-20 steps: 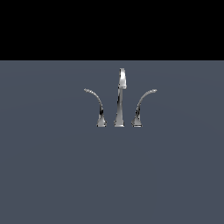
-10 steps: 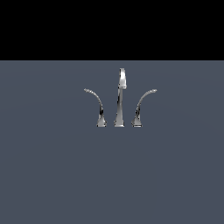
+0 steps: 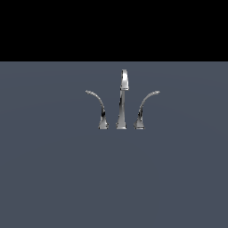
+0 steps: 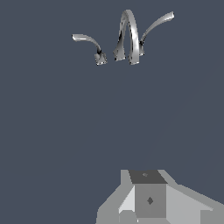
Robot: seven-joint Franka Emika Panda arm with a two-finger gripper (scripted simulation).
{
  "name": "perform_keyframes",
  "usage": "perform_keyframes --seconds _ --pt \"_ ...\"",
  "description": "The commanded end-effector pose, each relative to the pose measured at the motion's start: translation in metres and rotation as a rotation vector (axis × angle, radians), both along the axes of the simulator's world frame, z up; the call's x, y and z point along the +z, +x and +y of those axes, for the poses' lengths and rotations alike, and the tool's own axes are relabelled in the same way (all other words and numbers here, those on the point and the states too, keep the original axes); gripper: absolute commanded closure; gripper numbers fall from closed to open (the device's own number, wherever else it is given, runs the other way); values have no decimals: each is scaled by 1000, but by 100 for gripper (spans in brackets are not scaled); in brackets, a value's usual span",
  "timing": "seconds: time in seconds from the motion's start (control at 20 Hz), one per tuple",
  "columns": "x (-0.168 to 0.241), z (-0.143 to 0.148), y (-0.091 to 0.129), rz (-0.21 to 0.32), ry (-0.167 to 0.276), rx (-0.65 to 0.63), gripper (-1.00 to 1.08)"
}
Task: Turn on the faucet by rotating a designated handle.
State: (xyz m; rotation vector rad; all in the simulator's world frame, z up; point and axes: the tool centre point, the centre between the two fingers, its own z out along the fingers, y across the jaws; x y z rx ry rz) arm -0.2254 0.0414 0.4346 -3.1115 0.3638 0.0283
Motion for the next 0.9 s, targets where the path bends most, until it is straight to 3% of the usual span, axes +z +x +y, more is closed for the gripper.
perform_keyframes --seconds 0.0,0.85 --pt "-10 10 8 0 0 -52 108" --pt "-82 66 83 0 1 -407 108"
